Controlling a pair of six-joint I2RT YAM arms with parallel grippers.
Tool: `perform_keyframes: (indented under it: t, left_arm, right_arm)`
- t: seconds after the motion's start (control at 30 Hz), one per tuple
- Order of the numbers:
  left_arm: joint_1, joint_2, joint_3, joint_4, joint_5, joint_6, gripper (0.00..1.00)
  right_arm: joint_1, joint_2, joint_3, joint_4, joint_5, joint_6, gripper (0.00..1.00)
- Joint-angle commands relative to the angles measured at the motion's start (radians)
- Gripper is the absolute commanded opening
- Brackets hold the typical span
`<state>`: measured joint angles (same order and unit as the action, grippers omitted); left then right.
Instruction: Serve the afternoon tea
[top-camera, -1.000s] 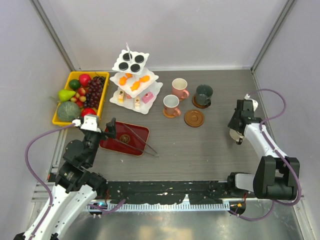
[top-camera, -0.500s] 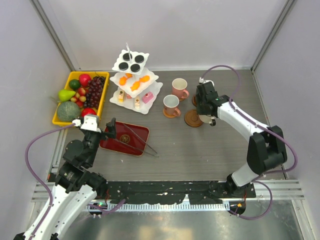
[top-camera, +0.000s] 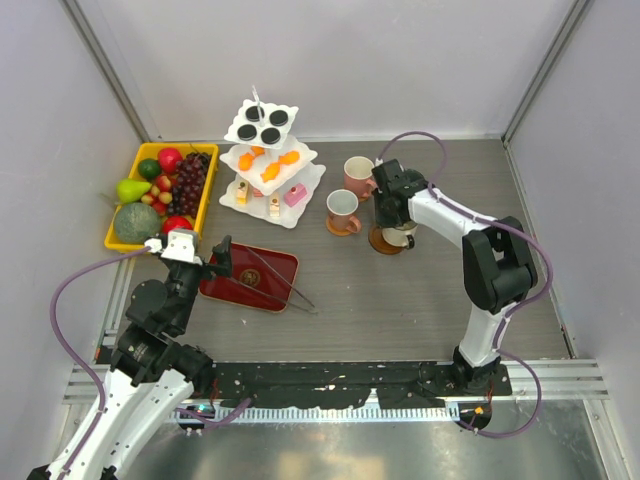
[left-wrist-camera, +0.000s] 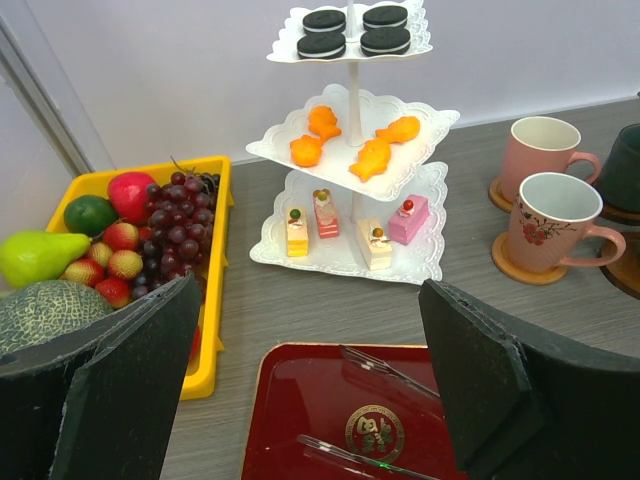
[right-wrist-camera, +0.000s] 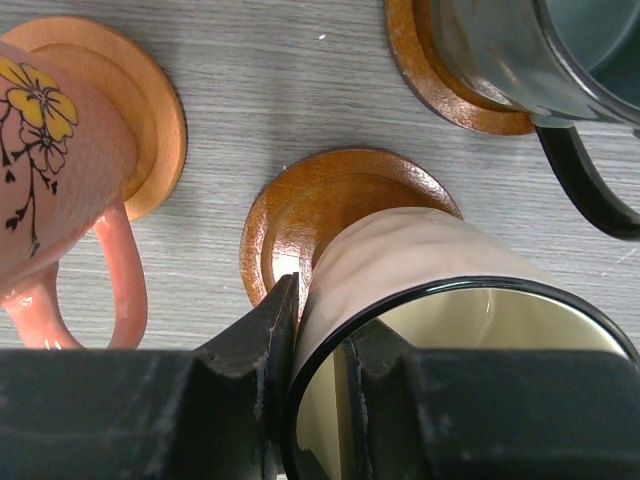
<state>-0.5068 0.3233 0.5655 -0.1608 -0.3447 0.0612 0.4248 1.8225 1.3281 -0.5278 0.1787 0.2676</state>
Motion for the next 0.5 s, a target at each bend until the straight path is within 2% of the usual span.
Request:
perform_keyframes:
  t: [0.0,0.47]
  left_arm:
    - [-0.004,-0.001,-0.006,0.066,-0.004,0.008,0.99]
    - [-0.003,-0.003,-0.006,0.066,0.003,0.009,0.99]
  right_arm:
    - [0.009,0.01,0.069,0.032,-0.013,-0.007,0.06]
    - [0.022,0.047,0.049,0.084,-0.002,0.053,0.08]
